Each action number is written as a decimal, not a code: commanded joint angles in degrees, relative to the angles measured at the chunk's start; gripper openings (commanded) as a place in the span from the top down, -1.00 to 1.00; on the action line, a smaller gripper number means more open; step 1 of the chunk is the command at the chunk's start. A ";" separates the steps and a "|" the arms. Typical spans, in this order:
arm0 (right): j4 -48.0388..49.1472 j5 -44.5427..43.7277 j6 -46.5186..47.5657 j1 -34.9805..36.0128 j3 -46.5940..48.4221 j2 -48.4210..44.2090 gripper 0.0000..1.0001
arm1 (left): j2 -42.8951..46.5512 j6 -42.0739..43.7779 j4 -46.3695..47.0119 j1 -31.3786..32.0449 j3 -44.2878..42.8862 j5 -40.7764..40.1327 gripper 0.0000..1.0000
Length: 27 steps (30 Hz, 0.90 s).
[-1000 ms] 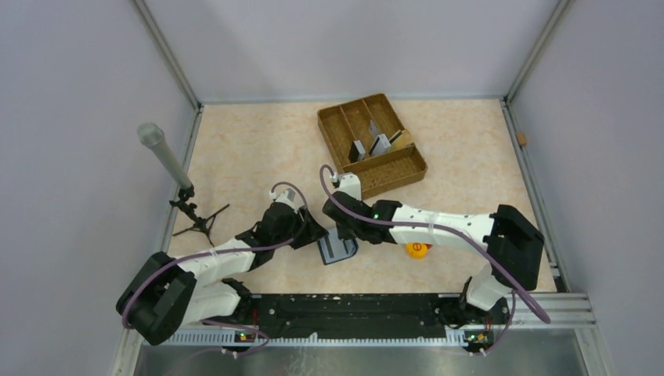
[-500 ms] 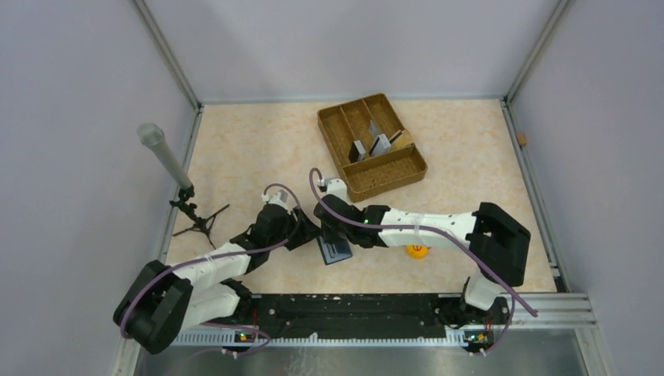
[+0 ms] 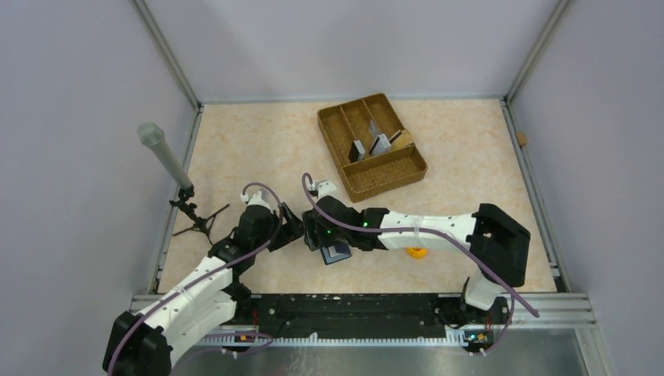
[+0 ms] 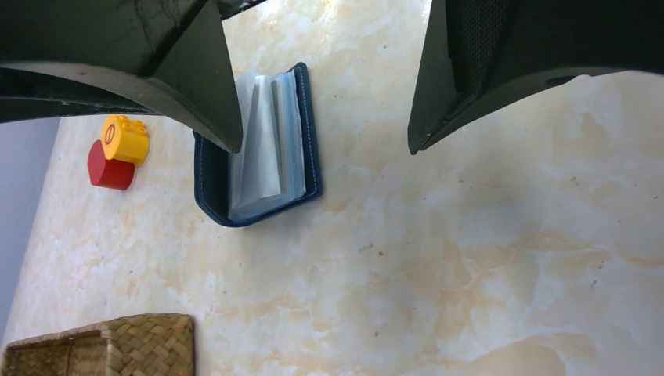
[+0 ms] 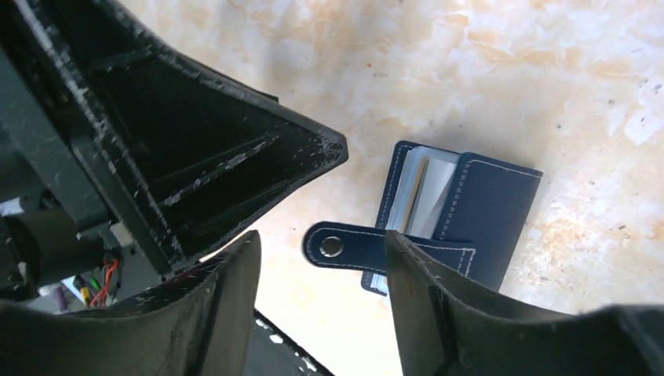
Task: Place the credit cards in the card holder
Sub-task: Close the card holder at the center of the board.
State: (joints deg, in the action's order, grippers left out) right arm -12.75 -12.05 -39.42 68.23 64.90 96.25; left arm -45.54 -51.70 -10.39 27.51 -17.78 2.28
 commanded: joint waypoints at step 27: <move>4.82 5.29 5.62 -11.06 -15.63 -10.31 -0.28 | -1.95 7.11 -0.25 -0.23 -8.94 12.12 -0.96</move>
State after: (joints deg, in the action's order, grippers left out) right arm -13.61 -10.37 -35.29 54.96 47.53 82.83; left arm -46.89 -47.57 -13.93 27.46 -25.32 11.00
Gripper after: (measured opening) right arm 0.614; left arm 0.974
